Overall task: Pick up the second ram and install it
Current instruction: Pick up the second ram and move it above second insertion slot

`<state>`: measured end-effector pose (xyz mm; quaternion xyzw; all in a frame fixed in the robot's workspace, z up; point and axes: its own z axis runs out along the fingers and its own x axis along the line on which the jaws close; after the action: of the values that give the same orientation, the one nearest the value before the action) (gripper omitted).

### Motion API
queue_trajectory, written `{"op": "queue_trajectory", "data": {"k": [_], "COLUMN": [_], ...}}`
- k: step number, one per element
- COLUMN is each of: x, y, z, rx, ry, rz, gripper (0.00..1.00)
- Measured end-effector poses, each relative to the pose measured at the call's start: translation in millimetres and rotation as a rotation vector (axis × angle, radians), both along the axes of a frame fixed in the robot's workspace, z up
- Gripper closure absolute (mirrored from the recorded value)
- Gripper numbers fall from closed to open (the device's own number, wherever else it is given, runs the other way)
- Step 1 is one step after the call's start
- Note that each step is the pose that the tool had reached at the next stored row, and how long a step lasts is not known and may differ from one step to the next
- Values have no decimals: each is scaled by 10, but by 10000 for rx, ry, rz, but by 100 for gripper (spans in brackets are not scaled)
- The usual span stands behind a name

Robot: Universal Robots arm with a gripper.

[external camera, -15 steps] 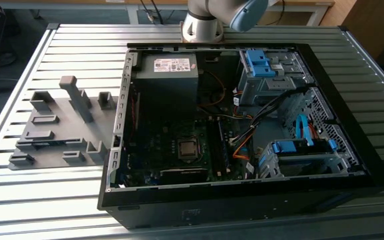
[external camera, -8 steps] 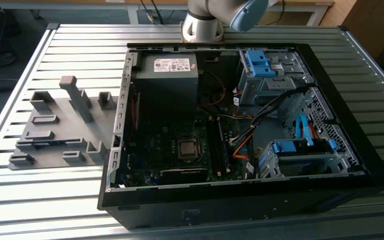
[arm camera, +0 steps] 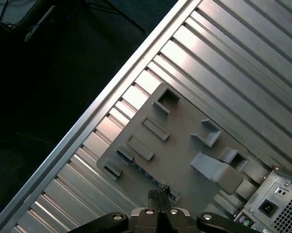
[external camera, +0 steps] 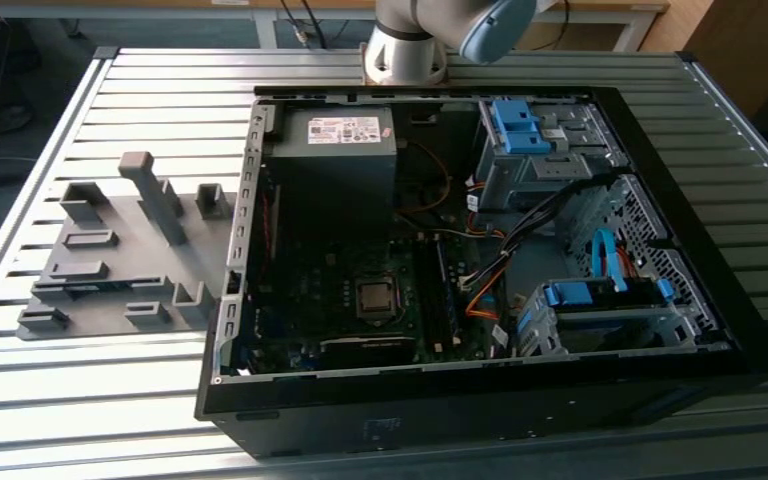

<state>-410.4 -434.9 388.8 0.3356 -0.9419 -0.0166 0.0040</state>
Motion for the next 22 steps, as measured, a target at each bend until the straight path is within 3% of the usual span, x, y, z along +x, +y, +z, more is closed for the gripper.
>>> {"op": "queue_trajectory", "data": {"k": [22], "x": [0], "y": [-1], "z": [-10], "rx": [-1], "ry": [0], "rz": [2425], "gripper": [89]}}
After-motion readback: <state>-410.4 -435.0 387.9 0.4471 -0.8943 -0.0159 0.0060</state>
